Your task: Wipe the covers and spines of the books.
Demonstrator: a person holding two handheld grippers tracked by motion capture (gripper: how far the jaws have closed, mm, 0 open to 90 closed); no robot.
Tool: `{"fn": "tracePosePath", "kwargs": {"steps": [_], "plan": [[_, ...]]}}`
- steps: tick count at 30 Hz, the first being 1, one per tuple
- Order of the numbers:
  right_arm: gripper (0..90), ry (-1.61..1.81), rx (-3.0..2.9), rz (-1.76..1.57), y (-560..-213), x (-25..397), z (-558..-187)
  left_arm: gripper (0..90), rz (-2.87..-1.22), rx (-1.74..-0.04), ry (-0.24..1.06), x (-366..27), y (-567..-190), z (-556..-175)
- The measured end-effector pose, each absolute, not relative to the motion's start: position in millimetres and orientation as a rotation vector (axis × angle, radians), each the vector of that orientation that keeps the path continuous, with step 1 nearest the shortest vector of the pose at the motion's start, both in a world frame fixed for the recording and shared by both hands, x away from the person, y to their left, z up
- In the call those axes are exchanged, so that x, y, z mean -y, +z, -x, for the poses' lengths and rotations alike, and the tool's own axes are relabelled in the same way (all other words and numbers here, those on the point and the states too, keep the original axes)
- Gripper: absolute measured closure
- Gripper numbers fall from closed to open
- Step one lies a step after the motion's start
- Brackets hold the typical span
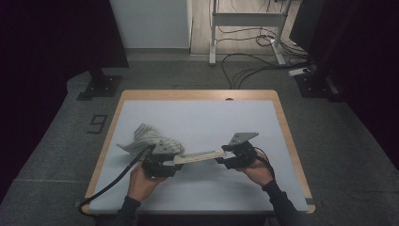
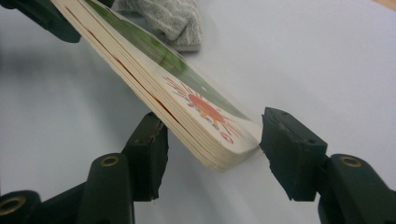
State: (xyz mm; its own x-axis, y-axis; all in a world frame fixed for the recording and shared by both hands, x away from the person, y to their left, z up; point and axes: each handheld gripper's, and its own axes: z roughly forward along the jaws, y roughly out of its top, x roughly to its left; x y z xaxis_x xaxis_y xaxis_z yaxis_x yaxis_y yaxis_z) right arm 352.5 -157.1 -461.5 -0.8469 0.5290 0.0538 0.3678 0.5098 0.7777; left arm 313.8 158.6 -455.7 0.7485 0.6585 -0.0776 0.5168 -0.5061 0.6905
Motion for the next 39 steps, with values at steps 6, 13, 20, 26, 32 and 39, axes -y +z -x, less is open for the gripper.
{"fn": "tracePosePath", "kwargs": {"steps": [6,13,20,26,32,39], "plan": [[39.6,1.285,-2.587,-0.799,-470,166,-345,37.3,-2.216,-0.883,0.221,-157,-463,-306],[38.4,1.3,-2.606,-0.814,-479,172,-337,35.7,-2.255,-0.88,0.223,-154,-470,-298],[37.8,1.323,-2.616,-0.836,-490,174,-330,35.3,-2.265,-0.878,0.229,-155,-479,-291],[37.8,1.319,-2.613,-0.844,-496,175,-324,36.8,-2.275,-0.882,0.219,-156,-485,-288],[37.8,1.325,-2.623,-0.865,-505,175,-321,37.6,-2.292,-0.879,0.202,-157,-493,-287],[39.5,1.3,-2.625,-0.879,-517,173,-321,38.9,-2.312,-0.878,0.222,-155,-504,-289]]}}
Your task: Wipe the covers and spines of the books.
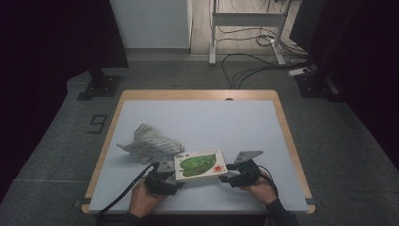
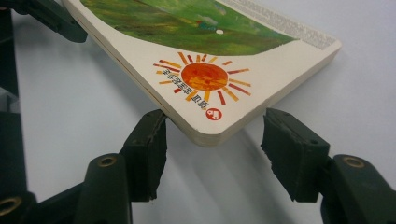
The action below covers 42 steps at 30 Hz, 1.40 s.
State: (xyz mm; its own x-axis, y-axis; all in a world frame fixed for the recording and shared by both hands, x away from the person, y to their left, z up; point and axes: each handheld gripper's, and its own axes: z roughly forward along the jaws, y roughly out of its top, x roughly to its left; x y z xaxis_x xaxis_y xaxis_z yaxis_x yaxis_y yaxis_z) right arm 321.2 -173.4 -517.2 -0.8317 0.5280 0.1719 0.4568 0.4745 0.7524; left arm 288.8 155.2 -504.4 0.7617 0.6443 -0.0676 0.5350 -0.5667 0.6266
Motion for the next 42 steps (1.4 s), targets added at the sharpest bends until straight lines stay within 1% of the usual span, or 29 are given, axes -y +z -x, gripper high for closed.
{"fn": "tracePosePath", "kwargs": {"steps": [6,12,18,23,26,30,35,37,40,42], "plan": [[41.5,1.298,-2.607,-0.892,-524,172,-332,38.9,-2.311,-0.888,0.238,-154,-511,-301],[41.0,1.286,-2.579,-0.899,-530,170,-342,39.2,-2.301,-0.887,0.269,-154,-516,-307],[41.1,1.255,-2.564,-0.85,-531,170,-338,35.7,-2.305,-0.878,0.267,-154,-516,-305],[36.0,1.262,-2.553,-0.866,-532,173,-339,33.4,-2.318,-0.865,0.278,-157,-515,-303],[34.6,1.261,-2.548,-0.882,-531,177,-339,32.3,-2.304,-0.879,0.272,-160,-514,-304],[30.4,1.243,-2.535,-0.883,-531,184,-338,27.6,-2.296,-0.877,0.27,-163,-510,-306],[25.5,1.208,-2.504,-0.915,-528,195,-339,18.9,-2.287,-0.902,0.276,-172,-502,-310],[23.5,1.19,-2.491,-0.919,-527,200,-340,17.0,-2.277,-0.907,0.283,-176,-498,-312],[17.1,1.178,-2.463,-0.946,-524,208,-341,15.2,-2.259,-0.92,0.299,-185,-490,-315],[15.1,1.167,-2.442,-0.967,-524,214,-343,14.3,-2.241,-0.929,0.306,-192,-484,-318]]}}
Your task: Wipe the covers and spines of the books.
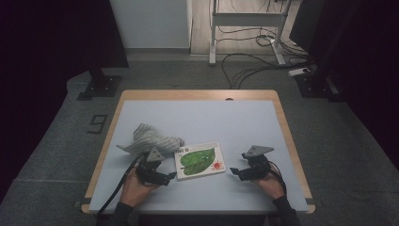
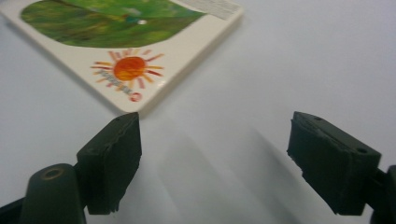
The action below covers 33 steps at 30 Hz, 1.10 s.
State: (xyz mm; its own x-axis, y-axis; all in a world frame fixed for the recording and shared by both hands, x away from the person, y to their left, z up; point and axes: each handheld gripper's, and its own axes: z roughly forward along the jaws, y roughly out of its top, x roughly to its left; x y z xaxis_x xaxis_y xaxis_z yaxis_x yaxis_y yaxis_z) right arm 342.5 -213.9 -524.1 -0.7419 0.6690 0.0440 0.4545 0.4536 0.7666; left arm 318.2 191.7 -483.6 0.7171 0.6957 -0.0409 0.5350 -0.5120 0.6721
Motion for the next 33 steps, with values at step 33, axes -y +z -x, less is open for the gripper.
{"fn": "tracePosePath", "kwargs": {"steps": [33], "plan": [[5.5,1.045,-2.38,-1.099,-536,230,-348,5.8,-2.235,-1.124,0.334,-228,-497,-429]]}}
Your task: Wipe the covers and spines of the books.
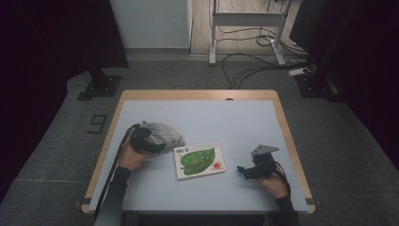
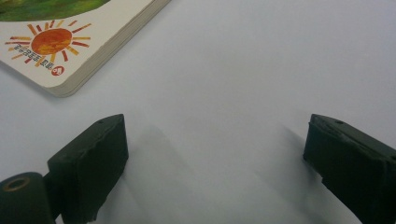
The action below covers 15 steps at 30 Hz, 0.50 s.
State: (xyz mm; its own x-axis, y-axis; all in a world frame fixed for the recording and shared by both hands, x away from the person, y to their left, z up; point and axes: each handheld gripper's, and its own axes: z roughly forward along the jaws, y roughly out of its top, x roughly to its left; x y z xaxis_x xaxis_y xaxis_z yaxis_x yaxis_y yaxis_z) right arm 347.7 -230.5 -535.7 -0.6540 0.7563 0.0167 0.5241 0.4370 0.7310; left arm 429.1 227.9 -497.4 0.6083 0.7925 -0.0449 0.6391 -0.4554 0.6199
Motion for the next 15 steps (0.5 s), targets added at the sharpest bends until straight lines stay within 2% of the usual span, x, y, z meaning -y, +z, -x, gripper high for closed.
{"fn": "tracePosePath", "kwargs": {"steps": [3,7,11,15], "plan": [[5.5,1.046,-2.381,-1.099,-535.7,230.5,-347.7,10.8,-2.245,-1.128,0.335,-226.6,-503.7,-432.5],[5.5,1.045,-2.38,-1.099,-535.8,230.5,-347.7,22.1,-2.265,-1.133,0.379,-223.6,-507.0,-432.8],[5.5,1.045,-2.38,-1.098,-535.8,230.4,-347.7,37.2,-2.286,-1.133,0.433,-220.0,-507.8,-430.2],[5.5,1.045,-2.38,-1.098,-535.8,230.4,-347.6,56.4,-2.29,-1.142,0.463,-219.3,-505.9,-428.0]]}}
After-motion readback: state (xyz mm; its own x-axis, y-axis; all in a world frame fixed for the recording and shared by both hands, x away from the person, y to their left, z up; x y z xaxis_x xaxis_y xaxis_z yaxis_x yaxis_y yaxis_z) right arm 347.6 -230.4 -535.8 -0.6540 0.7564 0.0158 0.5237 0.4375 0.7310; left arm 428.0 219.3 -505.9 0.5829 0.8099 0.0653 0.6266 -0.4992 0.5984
